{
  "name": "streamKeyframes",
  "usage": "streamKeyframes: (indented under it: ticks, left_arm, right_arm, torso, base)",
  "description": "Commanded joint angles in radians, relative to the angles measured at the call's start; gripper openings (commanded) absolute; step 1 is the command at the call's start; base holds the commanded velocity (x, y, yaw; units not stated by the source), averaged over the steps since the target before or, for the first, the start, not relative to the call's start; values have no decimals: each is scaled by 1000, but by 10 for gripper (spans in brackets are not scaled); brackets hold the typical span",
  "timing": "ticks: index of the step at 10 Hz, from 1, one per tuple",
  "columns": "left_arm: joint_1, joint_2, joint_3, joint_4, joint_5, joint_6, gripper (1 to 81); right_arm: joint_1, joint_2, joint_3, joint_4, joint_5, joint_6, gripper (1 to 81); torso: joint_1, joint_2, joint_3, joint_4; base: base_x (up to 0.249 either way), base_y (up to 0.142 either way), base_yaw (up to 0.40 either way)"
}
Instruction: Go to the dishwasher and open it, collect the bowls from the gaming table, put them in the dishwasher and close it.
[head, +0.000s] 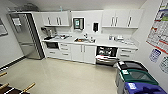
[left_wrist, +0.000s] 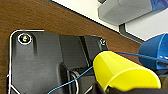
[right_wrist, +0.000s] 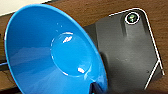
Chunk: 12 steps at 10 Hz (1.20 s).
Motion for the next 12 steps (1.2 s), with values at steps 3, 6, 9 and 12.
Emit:
streamKeyframes:
  ticks: [3, 6, 9, 12]
  left_arm:
    - [-34, -25, 7, 10, 17, 0, 10]
    - [-34, -25, 7, 10, 17, 0, 10]
    - [-34, -25, 7, 10, 17, 0, 10]
    - [-34, -25, 7, 10, 17, 0, 10]
  right_arm:
    - [23, 8, 20, -37, -41, -15, 10]
    - [22, 8, 20, -37, -41, -15, 10]
    - [23, 8, 20, -37, -41, -15, 10]
    - [23, 8, 20, -37, -41, -15, 10]
  torso:
    - [0, 0, 0, 0]
    - [0, 0, 0, 0]
    - [0, 0, 0, 0]
    - [1, 0, 0, 0]
  base:
    - [160, 0, 0]
    - [159, 0, 0]
    - [154, 0, 0]
    - [103, 0, 0]
